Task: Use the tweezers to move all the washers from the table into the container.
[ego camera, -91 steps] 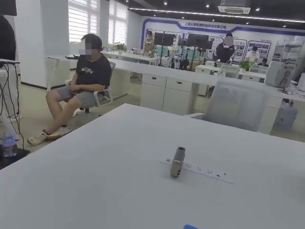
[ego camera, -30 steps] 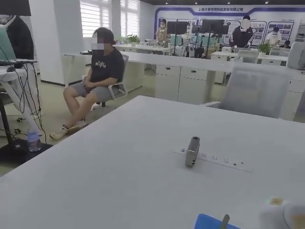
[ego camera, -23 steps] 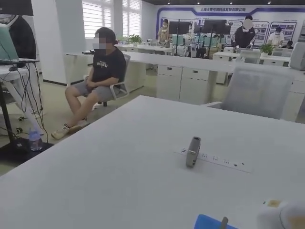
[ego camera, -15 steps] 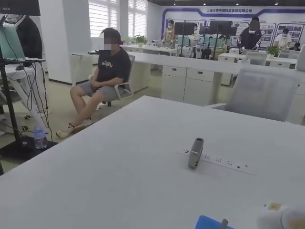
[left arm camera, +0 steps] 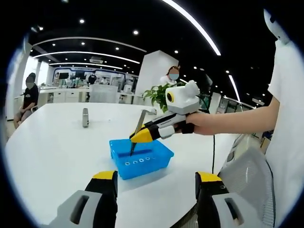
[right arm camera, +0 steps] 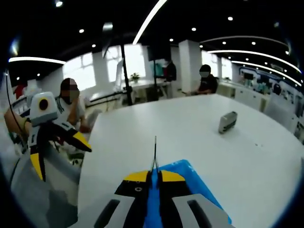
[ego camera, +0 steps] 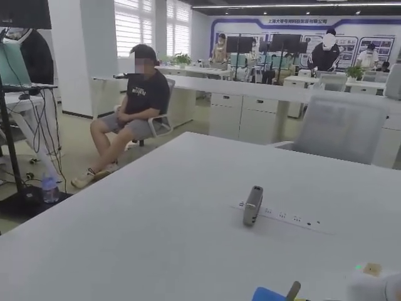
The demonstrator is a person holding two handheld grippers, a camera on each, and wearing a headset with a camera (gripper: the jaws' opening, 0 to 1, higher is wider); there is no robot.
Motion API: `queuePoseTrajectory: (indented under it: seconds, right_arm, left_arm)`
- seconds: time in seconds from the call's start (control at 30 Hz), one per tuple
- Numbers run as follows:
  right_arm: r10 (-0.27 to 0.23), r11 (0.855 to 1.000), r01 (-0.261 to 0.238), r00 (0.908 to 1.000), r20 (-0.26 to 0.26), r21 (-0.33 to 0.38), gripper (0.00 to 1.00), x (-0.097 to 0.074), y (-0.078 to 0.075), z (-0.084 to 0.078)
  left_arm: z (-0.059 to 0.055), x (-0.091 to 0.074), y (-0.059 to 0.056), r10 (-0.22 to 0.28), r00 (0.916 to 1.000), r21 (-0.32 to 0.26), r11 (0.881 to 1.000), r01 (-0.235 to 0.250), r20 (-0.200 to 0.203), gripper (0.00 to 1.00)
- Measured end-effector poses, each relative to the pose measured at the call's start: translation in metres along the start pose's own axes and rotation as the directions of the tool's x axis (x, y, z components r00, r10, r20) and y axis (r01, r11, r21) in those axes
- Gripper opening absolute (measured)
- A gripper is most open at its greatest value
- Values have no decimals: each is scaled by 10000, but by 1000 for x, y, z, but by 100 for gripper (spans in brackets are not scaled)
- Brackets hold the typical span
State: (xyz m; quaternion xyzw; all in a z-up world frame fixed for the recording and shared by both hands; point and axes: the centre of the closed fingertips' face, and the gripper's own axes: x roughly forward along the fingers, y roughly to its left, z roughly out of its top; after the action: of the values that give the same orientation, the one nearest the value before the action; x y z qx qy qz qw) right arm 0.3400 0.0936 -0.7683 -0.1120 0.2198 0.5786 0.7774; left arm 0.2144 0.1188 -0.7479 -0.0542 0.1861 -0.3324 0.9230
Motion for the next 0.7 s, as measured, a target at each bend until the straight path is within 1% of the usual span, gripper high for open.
queuePoseTrajectory:
  seconds: [0.03, 0.07, 0.1, 0.13, 0.17, 0.2, 0.23, 0.27, 0.33, 0.37, 0.4, 0.43, 0.47, 0.5, 0.53, 0.57, 0.6, 0.63, 0.67, 0.7]
  right_arm:
    - [20, 10000, -20, 10000, 45, -44, 4, -4, 4, 1]
    - [118, 9999, -117, 9999, 108, -128, 4, -11, 13, 2]
    - [154, 9997, -152, 9998, 99, -178, 4, -15, 17, 1]
    - [215, 9996, -214, 9997, 72, -166, 4, -20, 20, -3]
    - [308, 9994, -307, 9995, 76, -133, 4, -24, 24, -4]
    - [376, 9992, -375, 9993, 80, -107, 4, -27, 29, -5]
    - [463, 9989, -462, 9989, 43, -95, 4, -32, 34, -8]
    - [543, 9985, -543, 9985, -20, -71, 4, -34, 37, -11]
    - [669, 9976, -672, 9976, -174, -182, 4, -41, 47, -17]
    - [880, 9959, -886, 9955, -352, -160, 4, -44, 53, -23]
    - [991, 9948, -1001, 9940, -469, -182, 4, -46, 56, -27]
    - [1075, 9938, -1089, 9926, -560, -218, 4, -47, 58, -30]
    - [1256, 9915, -1277, 9895, -716, -255, 4, -49, 64, -36]
    - [1529, 9873, -1562, 9837, -947, -279, 4, -51, 71, -42]
    - [1846, 9822, -1873, 9769, -1077, -149, 4, -53, 79, -47]
    - [2081, 9777, -2102, 9705, -1215, -42, 3, -53, 83, -53]
    - [2277, 9732, -2302, 9628, -1452, 1, 3, -54, 87, -61]
    - [2342, 9713, -2376, 9601, -1528, -44, 3, -54, 90, -64]
    - [2459, 9683, -2499, 9550, -1661, -33, 3, -55, 93, -67]
    - [2621, 9632, -2687, 9454, -1936, -83, 3, -56, 98, -73]
  left_arm:
    - [0, 0, -1, -60, 10000, -24, 10000, 60, -39, 66]
    - [0, 1, -3, -147, 9998, 16, 9999, 147, -97, 65]
    - [1, 2, -5, -214, 9997, 84, 9997, 215, -135, 63]
    - [1, 2, -7, -331, 9991, 220, 9992, 337, -261, 61]
    - [1, 2, -9, -458, 9982, 376, 9982, 472, -386, 58]
    - [3, 2, -10, -506, 9979, 518, 9973, 527, -411, 54]
    - [5, 3, -11, -528, 9976, 696, 9960, 560, -457, 51]
    - [7, 4, -12, -545, 9974, 765, 9954, 580, -464, 50]
    - [10, 6, -14, -778, 9955, 855, 9929, 822, -535, 48]
    - [13, 8, -15, -863, 9948, 896, 9918, 908, -537, 46]
    - [14, 9, -16, -976, 9937, 981, 9899, 1027, -550, 43]
    - [15, 10, -17, -1071, 9921, 1102, 9874, 1139, -654, 39]
    - [16, 12, -18, -1145, 9908, 1228, 9848, 1228, -724, 34]
    - [16, 14, -19, -1233, 9892, 1413, 9809, 1336, -791, 33]
    - [16, 17, -21, -1324, 9868, 1457, 9787, 1450, -929, 32]
    - [16, 18, -24, -1489, 9836, 1471, 9756, 1630, -1022, 31]
    - [15, 21, -29, -1774, 9777, 1424, 9709, 1925, -1127, 30]
    - [15, 22, -32, -1921, 9747, 1405, 9681, 2074, -1145, 28]
    - [15, 24, -41, -2416, 9629, 1224, 9589, 2558, -1198, 26]
    - [15, 25, -45, -2687, 9554, 1173, 9520, 2827, -1225, 24]
